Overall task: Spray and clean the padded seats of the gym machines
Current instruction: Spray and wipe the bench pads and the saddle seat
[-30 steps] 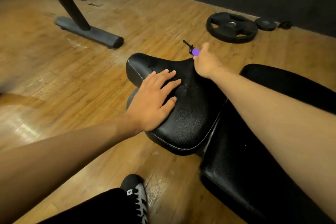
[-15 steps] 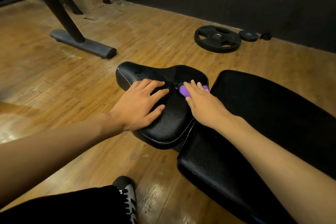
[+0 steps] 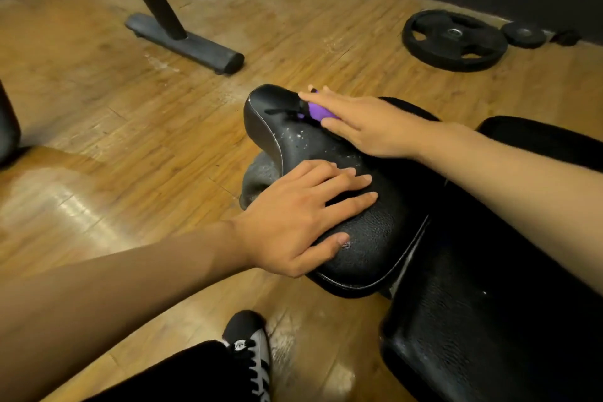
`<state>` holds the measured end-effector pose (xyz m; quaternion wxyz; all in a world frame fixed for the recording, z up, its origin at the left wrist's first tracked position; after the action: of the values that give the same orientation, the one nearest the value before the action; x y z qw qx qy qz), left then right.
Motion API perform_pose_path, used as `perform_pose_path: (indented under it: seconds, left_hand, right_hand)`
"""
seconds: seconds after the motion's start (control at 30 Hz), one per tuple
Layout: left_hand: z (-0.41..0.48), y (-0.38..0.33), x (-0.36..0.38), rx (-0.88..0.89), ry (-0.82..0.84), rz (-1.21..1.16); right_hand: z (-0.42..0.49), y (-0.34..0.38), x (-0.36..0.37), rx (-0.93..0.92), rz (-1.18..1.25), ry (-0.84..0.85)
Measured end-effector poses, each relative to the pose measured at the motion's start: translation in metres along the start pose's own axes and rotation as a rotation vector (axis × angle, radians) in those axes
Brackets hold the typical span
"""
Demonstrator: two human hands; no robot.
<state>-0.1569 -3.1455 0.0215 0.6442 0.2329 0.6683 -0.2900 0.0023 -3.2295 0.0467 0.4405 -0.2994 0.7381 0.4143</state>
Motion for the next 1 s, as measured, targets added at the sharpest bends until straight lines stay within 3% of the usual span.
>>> perform_pose_path:
  seconds: [0.13, 0.33, 0.53, 0.8, 1.0]
  left_hand:
    - [0.001, 0.001, 0.001, -0.003, -0.003, -0.021]
    - [0.001, 0.001, -0.001, -0.027, 0.035, -0.015]
    - [-0.001, 0.001, 0.000, -0.034, 0.057, 0.021]
    - [-0.001, -0.001, 0.000, -0.038, 0.024, 0.016]
    - [0.000, 0.000, 0.002, -0.026, -0.024, -0.003]
  right_hand:
    - [0.063, 0.025, -0.016, -0.084, -0.026, -0.026]
    - [0.090, 0.045, -0.021, -0.058, -0.098, -0.056]
    - [0.013, 0.018, 0.002, -0.092, -0.088, -0.078]
    - [-0.134, -0.017, 0.036, 0.046, -0.024, 0.024]
    - [-0.116, -0.023, 0.030, 0.061, -0.025, 0.028]
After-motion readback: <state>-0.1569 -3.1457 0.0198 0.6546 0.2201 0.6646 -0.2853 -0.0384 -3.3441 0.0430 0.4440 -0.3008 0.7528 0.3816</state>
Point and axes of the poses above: each hand's wrist, its own z-axis towards the middle knuckle, its own x-axis out of the palm, y = z × x, the point moved 4 cm from there along z, towards the middle knuckle, and after that the axes turned 15 degrees about y, right-handed, at the moved point
